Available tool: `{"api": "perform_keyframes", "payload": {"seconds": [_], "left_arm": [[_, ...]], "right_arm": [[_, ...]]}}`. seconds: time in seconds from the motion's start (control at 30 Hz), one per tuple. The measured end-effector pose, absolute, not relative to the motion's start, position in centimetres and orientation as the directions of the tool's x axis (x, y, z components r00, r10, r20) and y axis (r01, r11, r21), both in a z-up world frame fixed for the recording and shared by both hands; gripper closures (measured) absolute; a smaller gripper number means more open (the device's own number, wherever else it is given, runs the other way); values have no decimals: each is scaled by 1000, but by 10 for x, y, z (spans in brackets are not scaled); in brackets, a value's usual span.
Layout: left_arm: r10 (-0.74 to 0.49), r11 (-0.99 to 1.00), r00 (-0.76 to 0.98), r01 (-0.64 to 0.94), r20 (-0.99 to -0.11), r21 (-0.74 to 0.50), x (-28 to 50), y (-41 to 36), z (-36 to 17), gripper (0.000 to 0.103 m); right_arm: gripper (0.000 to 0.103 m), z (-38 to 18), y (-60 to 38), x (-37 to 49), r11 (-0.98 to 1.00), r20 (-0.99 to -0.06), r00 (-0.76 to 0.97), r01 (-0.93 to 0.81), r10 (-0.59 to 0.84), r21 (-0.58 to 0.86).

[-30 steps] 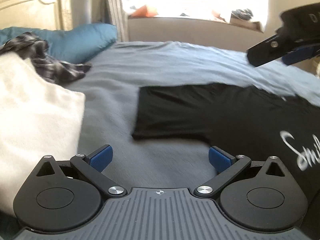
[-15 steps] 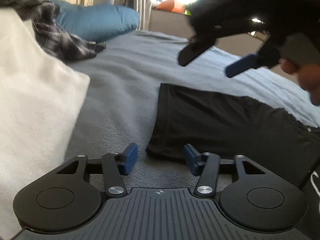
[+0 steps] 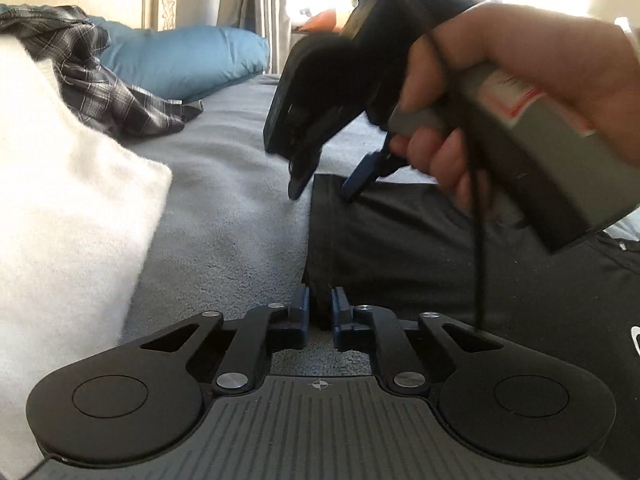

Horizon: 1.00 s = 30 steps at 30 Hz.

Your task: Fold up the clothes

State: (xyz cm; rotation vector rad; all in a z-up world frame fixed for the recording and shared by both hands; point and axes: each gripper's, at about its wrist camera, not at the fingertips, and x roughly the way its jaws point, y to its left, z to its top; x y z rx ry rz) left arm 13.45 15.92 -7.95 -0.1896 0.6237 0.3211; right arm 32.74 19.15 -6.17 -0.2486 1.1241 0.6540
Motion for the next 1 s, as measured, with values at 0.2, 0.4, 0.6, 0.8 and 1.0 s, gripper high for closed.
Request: {"api": "perform_keyframes", "payload": {"seconds": [0.2, 0.4, 0.6, 0.8, 1.0], "left_arm": [[202, 949, 807, -302, -554, -94, 132, 155, -70, 99], [131, 965, 865, -222, -485, -136, 120, 142, -47, 100], [26, 981, 903, -107, -429, -165, 109, 115, -24, 100], [-68, 985, 905, -5, -419, -172, 107, 81, -14, 100], [-157, 985, 886, 106, -437, -139, 107, 41, -16, 100]], "right_arm": [[99, -64, 184, 333, 815, -894, 285, -564, 345, 134], [99, -35, 133, 335, 823, -830, 288, -477, 478, 309], [99, 10, 55, 334, 826, -771, 344, -403, 535, 394], [99, 22, -26, 327, 842, -741, 405, -319, 536, 434], [99, 12, -93, 313, 850, -723, 450, -231, 524, 473]]}}
